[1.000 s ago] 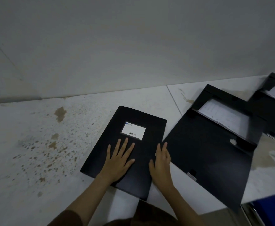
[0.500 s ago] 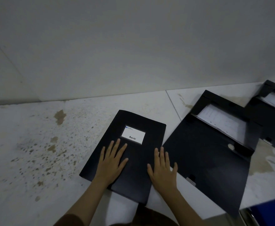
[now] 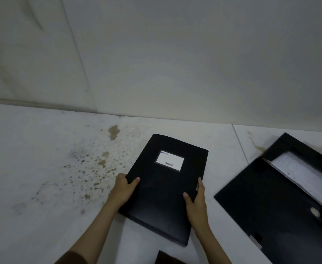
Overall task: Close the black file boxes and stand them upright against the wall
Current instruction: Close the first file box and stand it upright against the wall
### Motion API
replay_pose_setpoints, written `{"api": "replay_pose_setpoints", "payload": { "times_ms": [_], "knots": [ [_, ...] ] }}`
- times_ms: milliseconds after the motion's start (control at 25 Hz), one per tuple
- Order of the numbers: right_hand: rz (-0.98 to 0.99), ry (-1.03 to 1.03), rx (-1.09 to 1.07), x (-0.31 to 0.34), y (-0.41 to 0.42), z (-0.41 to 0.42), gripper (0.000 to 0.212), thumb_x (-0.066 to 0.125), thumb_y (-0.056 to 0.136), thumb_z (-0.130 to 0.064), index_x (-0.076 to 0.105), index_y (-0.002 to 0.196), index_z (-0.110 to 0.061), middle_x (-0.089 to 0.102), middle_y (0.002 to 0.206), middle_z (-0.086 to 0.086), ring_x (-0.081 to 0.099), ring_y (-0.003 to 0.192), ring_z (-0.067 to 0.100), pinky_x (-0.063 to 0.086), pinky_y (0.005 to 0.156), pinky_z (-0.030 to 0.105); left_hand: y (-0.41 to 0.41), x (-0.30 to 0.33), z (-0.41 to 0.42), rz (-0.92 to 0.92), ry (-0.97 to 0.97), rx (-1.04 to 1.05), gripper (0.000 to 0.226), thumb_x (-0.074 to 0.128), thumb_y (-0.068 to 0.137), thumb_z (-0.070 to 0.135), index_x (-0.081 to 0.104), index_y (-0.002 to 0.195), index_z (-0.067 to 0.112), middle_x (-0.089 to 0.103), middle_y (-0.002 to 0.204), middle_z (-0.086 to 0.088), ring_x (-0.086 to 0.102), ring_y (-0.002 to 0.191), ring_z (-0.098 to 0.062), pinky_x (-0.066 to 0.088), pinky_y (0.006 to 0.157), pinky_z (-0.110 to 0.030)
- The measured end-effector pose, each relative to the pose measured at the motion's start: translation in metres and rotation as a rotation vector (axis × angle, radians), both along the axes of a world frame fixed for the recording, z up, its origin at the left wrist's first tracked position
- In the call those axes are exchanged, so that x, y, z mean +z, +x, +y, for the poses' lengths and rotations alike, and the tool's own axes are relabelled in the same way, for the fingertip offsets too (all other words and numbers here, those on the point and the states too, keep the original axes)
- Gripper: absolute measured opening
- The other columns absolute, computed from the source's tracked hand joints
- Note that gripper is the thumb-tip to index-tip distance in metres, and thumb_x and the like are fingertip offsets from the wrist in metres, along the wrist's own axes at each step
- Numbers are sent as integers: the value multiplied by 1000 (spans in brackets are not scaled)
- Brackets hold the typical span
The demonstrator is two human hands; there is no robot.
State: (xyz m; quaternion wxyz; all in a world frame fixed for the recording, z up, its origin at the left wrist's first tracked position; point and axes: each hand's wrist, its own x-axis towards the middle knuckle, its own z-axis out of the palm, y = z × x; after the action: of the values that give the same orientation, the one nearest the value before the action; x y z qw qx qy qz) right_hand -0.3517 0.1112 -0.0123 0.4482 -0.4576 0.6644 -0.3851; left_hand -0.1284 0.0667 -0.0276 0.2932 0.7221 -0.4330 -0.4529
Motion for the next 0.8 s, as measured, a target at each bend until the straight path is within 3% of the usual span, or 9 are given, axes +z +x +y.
{"api": "replay_pose_setpoints", "payload": {
  "times_ms": [80,160,240,320,440,600,800],
  "knots": [
    [-32,-55,37,8,25,-9,69,50,91,-4,11,146,-24,23,155,0,27,139,18,24,117,37,26,6,7,52,-13,104,26,61,84,29,57,89,4,63,92,-15,64,82,-23,54,69,-32],
    [-70,-99,90,19,54,-18,69,50,91,-3,13,145,-25,29,149,-6,35,132,14,30,109,28,57,16,15,85,-22,232,25,64,83,28,49,81,9,59,86,-10,61,83,-25,51,72,-33],
    [-106,-121,166,33,92,-27,70,51,91,-4,12,145,-26,31,139,-12,39,123,10,33,101,24,100,24,21,117,-9,336,50,67,71,47,45,93,8,60,95,-10,62,89,-27,52,82,-41],
    [-111,-143,236,43,137,-36,73,52,90,-5,9,145,-27,29,138,-13,35,123,8,31,101,23,150,32,27,206,-39,414,66,68,67,52,43,105,4,61,104,-16,63,91,-28,52,78,-40],
    [-100,-168,338,55,216,-44,72,53,90,-8,10,146,-21,29,145,-5,31,129,10,29,104,24,227,54,43,301,-115,521,59,67,76,44,36,114,12,55,115,-12,59,101,-29,51,83,-40],
    [-124,-225,420,69,315,-43,73,55,89,-11,11,146,-23,27,151,-1,30,136,15,31,110,36,320,89,67,348,-233,543,67,64,76,49,34,130,24,52,127,-8,57,108,-28,50,90,-42],
    [-191,-319,471,99,419,-43,62,52,91,-12,21,143,-20,37,136,-8,39,124,10,36,104,29,404,141,102,392,-421,478,63,51,74,58,42,129,29,59,119,3,59,106,-15,50,78,-29]
  ]
}}
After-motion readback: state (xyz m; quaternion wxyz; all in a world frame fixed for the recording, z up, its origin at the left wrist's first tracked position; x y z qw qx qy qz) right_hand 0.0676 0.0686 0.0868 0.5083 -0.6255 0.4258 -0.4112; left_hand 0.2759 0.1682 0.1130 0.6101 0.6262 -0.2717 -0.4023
